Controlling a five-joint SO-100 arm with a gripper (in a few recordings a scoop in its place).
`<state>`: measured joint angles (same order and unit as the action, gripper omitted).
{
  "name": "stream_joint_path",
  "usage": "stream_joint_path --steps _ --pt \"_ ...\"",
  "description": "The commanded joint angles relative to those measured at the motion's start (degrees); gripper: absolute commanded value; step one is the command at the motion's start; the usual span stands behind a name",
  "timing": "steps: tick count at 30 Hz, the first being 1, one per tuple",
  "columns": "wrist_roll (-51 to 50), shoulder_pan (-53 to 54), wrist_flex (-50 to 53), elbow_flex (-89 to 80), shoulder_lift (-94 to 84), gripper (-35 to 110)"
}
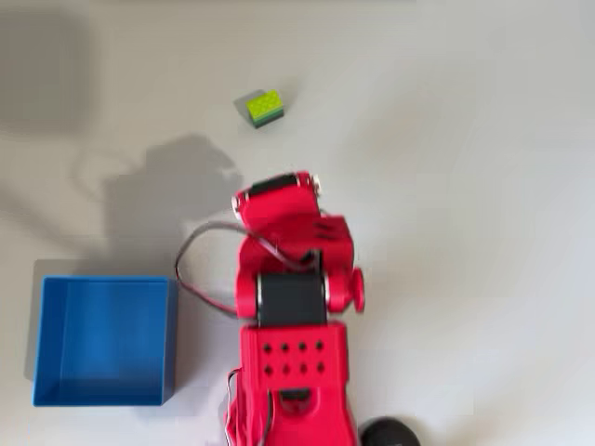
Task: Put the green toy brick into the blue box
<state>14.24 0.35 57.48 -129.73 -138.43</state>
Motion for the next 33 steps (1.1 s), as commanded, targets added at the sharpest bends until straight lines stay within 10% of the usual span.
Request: stream_joint_path --steps 1,11,33 --pt "1.4 -0.4 3.2 13.7 10.8 0" --pt "4.3 -0.4 11.6 32.3 31.3 28" --pt "8.2 -3.9 17.1 62.3 64.5 31"
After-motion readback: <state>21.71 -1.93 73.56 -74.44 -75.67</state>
